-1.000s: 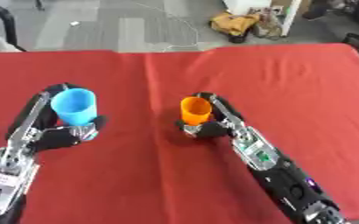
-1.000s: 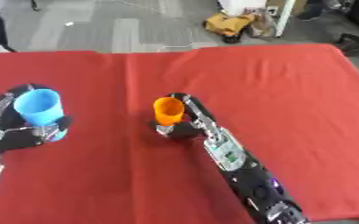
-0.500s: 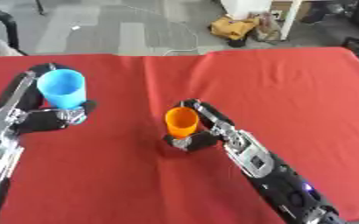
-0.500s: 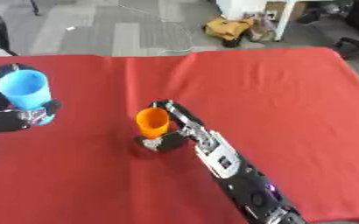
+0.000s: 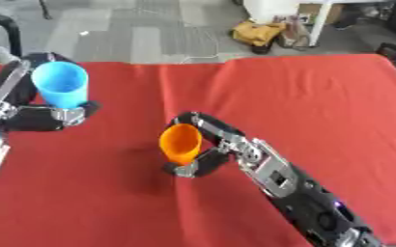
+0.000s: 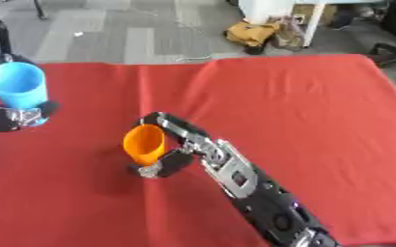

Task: Pour the contents of one cup into another cup.

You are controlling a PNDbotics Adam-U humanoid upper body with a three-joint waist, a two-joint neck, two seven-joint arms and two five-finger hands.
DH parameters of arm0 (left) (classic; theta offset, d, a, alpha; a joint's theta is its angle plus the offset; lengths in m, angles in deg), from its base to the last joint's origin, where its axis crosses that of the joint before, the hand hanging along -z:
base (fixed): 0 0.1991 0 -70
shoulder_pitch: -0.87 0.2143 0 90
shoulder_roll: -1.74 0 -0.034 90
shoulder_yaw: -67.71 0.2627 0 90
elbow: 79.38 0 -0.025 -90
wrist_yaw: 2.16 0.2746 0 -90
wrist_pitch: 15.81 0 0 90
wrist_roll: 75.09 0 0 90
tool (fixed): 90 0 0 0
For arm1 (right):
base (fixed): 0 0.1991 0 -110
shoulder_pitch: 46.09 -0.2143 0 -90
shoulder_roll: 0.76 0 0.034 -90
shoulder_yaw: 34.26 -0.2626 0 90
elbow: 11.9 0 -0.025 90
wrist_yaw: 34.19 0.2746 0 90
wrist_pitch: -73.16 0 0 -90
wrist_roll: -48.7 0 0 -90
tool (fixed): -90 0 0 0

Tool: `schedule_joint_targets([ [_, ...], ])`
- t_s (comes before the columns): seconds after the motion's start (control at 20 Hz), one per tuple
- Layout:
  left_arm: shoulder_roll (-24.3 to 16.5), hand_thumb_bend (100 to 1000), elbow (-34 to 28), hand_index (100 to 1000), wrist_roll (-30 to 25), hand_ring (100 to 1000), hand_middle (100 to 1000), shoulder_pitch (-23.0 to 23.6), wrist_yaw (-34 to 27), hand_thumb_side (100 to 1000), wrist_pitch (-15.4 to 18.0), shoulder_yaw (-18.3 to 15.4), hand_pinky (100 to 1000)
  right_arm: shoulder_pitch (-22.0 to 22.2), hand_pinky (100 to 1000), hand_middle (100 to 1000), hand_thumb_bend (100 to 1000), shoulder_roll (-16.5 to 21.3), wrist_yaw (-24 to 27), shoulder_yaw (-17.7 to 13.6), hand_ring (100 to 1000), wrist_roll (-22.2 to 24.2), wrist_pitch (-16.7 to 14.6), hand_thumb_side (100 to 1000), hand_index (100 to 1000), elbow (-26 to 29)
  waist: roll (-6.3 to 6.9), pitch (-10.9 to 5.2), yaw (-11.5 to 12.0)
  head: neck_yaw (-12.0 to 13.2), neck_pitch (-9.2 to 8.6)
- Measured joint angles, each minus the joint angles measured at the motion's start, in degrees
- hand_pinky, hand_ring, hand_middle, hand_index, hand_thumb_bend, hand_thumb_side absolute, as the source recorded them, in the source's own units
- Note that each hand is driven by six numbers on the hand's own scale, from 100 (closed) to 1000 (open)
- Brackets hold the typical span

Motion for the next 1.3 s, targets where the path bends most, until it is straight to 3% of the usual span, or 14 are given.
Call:
schedule_joint_targets([
  [0.35, 0.0, 565, 0.4, 618, -0.3, 405, 463, -3.0, 4.2, 100, 0.7, 2.0, 446, -1.4, 560, 417, 312, -0.8, 1.3, 1.6, 440, 4.9, 0.4, 100, 622, 0.4, 0.09, -0.03, 0.1, -0.1, -0.04],
  [1.3, 1.3, 577, -4.9, 629, 2.1, 373, 425, -4.8, 20.4, 100, 4.9, 4.2, 431, -1.0, 558, 416, 314, -2.2, 2.6, 1.6, 440, 5.0, 0.6, 100, 620, -3.5, 0.72, -0.07, -0.3, -0.2, -0.52],
])
